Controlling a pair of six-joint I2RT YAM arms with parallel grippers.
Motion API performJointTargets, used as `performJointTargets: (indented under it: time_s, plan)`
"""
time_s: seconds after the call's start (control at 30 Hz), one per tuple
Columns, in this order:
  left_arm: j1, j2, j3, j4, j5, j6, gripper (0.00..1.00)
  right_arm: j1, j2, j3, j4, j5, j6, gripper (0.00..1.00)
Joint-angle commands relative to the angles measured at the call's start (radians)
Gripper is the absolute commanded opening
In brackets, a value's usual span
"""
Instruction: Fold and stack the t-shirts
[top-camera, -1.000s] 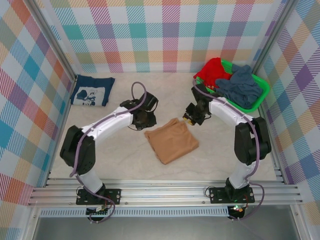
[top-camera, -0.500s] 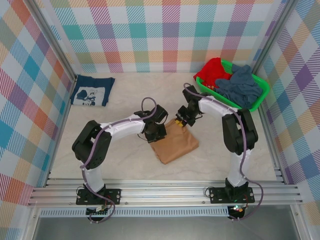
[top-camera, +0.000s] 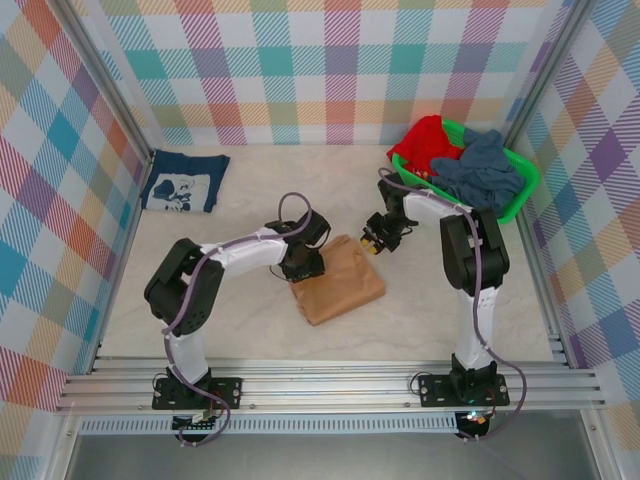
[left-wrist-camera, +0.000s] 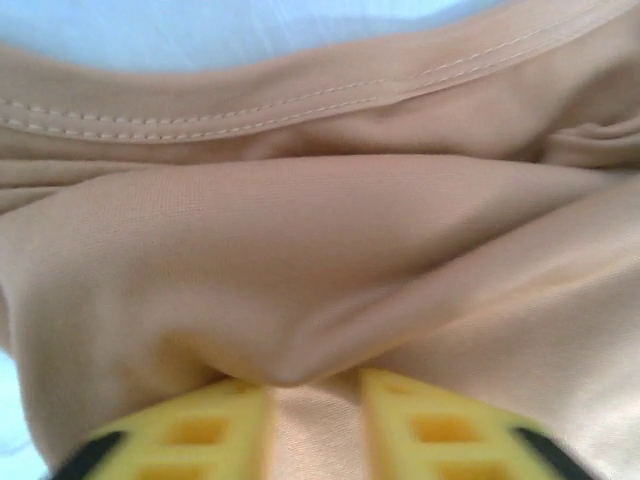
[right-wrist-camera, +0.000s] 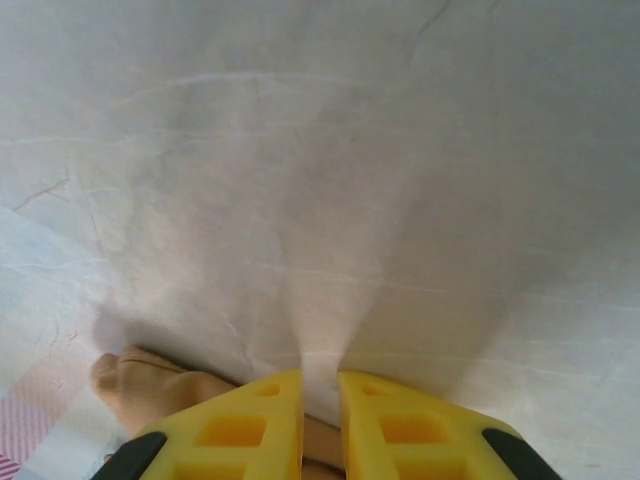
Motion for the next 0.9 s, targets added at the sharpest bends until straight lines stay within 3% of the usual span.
performJointTargets:
  time_s: [0.0, 0.07, 0.2, 0.4, 0.6, 0.73, 0.87]
  plan:
    - [0.023, -0.167, 0.034, -0.063, -0.105, 0.017, 0.45, 0.005, -0.116, -0.055, -0.034, 0.078, -0.036, 0.18]
    - [0.056, -0.209, -0.002, -0.052, -0.056, -0.007, 0.44, 0.006, -0.199, -0.099, -0.017, 0.091, -0.044, 0.2]
    - [0.1, -0.222, -0.086, 0.034, 0.046, -0.024, 0.33, 0.057, -0.268, -0.115, -0.015, 0.053, -0.065, 0.2]
    - [0.095, -0.098, -0.022, 0.11, 0.113, -0.032, 0.28, 0.17, -0.262, -0.164, 0.067, -0.039, 0.016, 0.15]
    - [0.09, 0.024, 0.024, 0.071, 0.082, -0.015, 0.26, 0.157, -0.155, -0.151, 0.104, -0.037, 0.043, 0.11]
    - [0.093, 0.093, 0.016, -0.012, -0.006, 0.033, 0.22, 0.11, -0.094, -0.112, 0.029, 0.065, -0.009, 0.1]
    - [0.105, 0.119, -0.037, 0.001, -0.044, 0.061, 0.21, 0.046, -0.101, -0.181, 0.057, 0.043, 0.006, 0.11]
